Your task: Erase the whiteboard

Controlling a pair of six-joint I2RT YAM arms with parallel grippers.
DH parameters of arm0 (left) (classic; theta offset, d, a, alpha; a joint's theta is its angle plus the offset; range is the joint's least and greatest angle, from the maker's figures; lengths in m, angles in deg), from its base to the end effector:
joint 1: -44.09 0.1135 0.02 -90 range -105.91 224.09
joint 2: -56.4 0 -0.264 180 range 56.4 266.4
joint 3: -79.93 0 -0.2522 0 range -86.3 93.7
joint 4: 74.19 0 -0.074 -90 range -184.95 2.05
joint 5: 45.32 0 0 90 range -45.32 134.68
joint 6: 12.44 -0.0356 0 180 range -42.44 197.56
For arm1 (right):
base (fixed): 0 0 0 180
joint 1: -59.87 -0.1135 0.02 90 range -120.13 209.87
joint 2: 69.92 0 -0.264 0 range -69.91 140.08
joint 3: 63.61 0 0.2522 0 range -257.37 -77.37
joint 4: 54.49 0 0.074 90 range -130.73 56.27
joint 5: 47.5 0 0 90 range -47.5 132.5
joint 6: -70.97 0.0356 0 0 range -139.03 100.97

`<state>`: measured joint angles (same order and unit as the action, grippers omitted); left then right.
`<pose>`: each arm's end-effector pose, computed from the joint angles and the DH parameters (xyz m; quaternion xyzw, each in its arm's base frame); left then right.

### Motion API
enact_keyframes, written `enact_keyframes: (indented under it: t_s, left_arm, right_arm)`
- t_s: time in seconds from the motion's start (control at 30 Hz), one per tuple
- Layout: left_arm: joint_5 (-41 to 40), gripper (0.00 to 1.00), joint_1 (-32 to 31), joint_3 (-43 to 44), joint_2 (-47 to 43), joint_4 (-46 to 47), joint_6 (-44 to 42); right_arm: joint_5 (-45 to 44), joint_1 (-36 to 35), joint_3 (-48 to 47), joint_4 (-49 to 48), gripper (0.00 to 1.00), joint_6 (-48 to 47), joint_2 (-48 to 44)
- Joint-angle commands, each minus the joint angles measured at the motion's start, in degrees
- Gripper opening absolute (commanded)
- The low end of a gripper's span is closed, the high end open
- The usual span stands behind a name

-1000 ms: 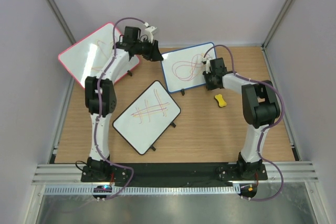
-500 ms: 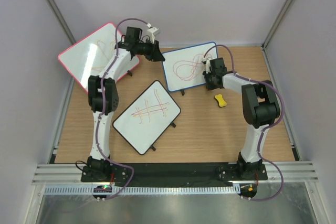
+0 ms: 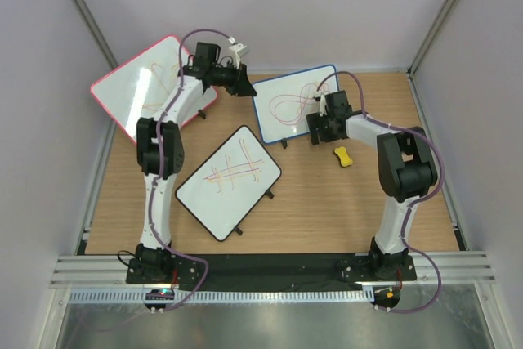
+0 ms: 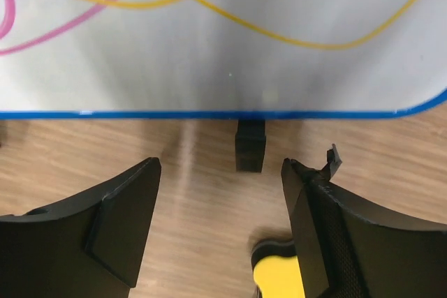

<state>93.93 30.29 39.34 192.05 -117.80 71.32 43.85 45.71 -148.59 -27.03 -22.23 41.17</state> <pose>0.5132 -0.1538 0.2523 0.3172 0.7801 -0.4020 0.3595 0.3940 0.1003 0.1606 -0.1470 0.9384 0.0410 0.3101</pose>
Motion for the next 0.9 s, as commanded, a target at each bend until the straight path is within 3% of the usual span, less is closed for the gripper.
enact_keyframes:
  t_s: [0.0,0.27,0.4,0.6,0.87]
  left_arm:
    - [-2.94,0.0,0.53,-1.54,-3.29,0.23,-5.89]
    - [-3.29,0.0,0.53,-3.56,-4.52,0.23,-6.5]
    - [-3.37,0.0,0.44,-4.62,-4.87,0.23,-6.85]
    - [-3.73,0.0,0.35,-4.88,-5.05,0.4,-6.94]
    - [-3.55,0.0,-0.08,-5.23,-5.49,0.49,-6.86]
  right_arm:
    - [-0.55,-0.44,0.56,3.27,0.78,3.02,-6.66]
    - [-12.93,-0.35,5.03,10.38,0.79,10.49,-14.05]
    - [-14.17,0.35,8.28,13.46,0.79,11.72,-16.51]
    - [-8.38,2.99,9.7,14.43,0.67,10.85,-16.52]
    - [-5.74,5.36,7.59,14.34,0.6,8.83,-12.39]
